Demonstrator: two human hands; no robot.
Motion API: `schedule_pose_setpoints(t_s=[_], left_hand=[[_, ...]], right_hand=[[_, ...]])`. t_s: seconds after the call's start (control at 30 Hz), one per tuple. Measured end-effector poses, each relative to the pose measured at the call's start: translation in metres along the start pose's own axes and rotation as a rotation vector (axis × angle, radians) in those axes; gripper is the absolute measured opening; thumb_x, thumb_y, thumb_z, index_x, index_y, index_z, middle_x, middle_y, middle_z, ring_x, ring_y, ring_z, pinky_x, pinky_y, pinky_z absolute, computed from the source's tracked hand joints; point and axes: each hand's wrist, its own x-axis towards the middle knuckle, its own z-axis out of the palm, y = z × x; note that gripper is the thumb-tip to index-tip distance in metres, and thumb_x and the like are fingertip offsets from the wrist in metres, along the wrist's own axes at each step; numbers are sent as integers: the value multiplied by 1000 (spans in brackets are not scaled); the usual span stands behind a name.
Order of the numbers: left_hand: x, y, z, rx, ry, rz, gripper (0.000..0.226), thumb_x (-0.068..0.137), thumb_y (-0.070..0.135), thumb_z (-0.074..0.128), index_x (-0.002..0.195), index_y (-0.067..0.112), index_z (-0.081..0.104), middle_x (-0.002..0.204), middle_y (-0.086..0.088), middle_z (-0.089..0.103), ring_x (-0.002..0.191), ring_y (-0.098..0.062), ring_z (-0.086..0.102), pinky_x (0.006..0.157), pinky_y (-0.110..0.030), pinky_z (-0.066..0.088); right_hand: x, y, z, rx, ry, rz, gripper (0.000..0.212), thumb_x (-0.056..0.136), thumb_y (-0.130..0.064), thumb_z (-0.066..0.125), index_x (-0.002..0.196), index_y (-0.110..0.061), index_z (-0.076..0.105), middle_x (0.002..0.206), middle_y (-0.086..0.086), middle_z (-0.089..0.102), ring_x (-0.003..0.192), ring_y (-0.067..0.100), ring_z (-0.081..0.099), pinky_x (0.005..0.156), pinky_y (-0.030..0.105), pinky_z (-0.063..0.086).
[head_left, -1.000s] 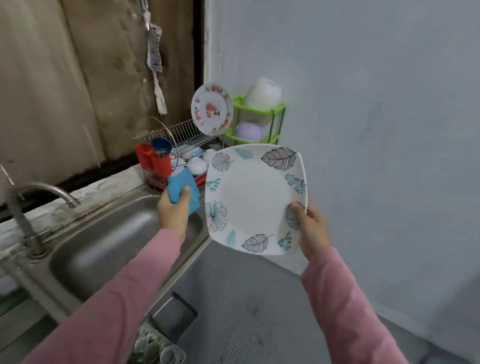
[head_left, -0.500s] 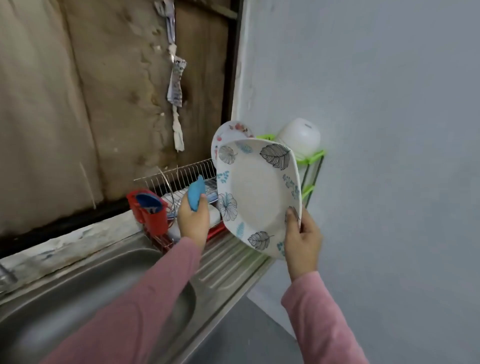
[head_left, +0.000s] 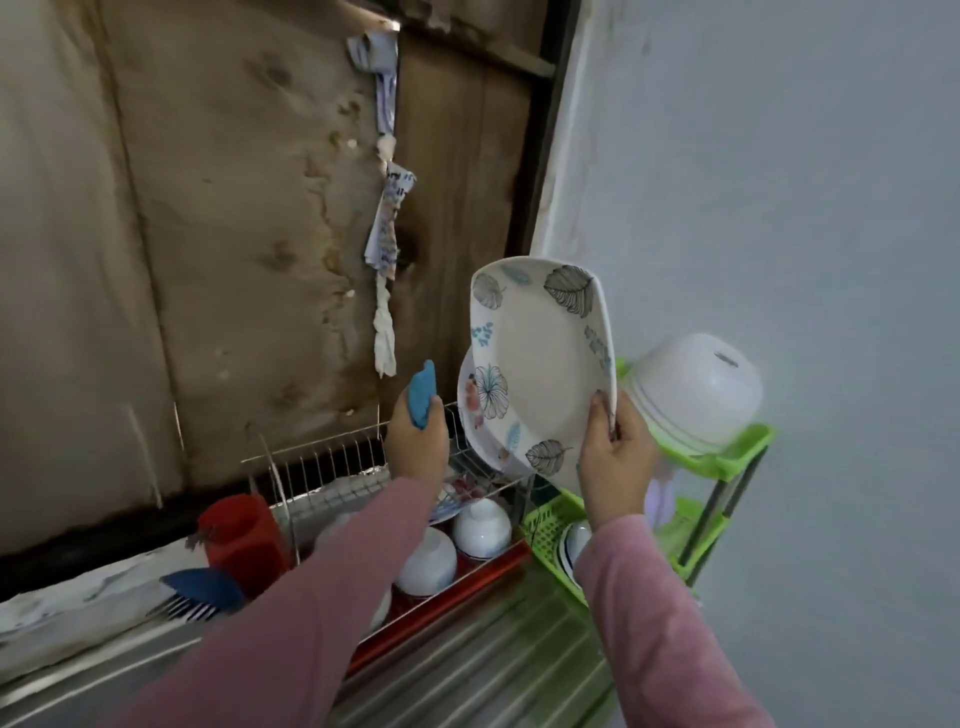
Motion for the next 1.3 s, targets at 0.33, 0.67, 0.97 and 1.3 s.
schedule_pose_setpoints(t_s=[0.33,0.67,0.97,1.3], left_hand=[[38,-36,42,33,167,-28,33,100,16,54,132,11,56,98,2,60,86,-11,56,76,-22,42],[27,-57,59,41,230,-71,34,100,19,54,134,21,54,113,0,61,105,-17,57,90,-28,42],[12,-48,68,73,286,-40,38,99,18,54,138,14,52,118,-4,62,112,-22,58,103,-37,45],[-42,-20,38,36,317,35,31,98,24,57,127,12,59,114,-3,66,107,-17,62,97,-35,51]], right_hand=[[69,68,56,-138,-235,4,38,96,-3,54,131,-14,66,78,10,60,71,21,50,67,24,33],[84,84,81,-153,-512,94,46,96,-12,45,138,-20,60,123,19,64,114,35,60,97,33,49],[73,87,68,-108,-582,-56,60,97,-27,54,150,-3,39,140,22,48,131,37,45,111,50,39],[26,53,47,18,-596,-422,56,97,-37,49,144,-6,46,146,11,50,142,29,39,116,44,34]])
